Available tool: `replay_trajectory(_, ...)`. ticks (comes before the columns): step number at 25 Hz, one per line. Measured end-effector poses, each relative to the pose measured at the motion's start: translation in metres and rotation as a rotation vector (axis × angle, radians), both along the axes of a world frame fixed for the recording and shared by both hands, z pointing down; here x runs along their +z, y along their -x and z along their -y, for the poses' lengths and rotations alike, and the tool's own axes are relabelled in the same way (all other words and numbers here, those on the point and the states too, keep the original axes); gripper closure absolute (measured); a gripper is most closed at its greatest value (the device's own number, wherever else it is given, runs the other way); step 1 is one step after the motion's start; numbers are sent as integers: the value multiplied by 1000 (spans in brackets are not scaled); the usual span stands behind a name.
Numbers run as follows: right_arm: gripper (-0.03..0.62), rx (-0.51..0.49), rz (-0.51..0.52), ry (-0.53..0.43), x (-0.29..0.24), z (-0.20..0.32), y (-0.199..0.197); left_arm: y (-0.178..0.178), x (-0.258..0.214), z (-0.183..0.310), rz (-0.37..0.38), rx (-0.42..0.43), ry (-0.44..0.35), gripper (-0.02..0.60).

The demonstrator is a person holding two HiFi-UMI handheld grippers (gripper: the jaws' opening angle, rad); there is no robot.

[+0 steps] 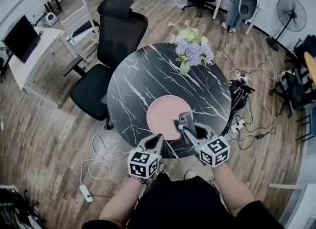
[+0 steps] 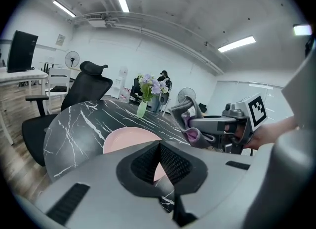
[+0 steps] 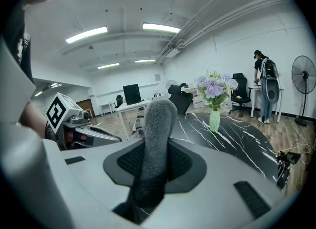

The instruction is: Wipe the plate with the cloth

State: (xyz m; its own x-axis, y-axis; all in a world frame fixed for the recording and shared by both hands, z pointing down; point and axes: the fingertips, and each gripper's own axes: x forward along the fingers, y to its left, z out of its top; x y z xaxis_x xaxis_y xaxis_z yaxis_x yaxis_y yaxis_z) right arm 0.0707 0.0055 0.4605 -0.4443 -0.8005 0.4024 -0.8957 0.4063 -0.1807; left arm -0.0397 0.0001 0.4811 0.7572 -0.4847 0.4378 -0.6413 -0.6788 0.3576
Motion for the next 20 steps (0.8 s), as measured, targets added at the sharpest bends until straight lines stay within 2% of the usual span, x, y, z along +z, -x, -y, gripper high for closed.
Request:
replay_trajectory(5, 485, -57, 18, -5, 2, -22, -10, -12, 3, -26, 23, -53, -2, 563)
replay_trajectory(14, 487, -193, 48, -18, -6, -90, -43, -53, -10, -108, 16, -190, -4, 563)
replay_trajectory(20, 487, -247, 77, -12, -2, -123, -56, -67, -10, -159, 24, -250, 5, 563)
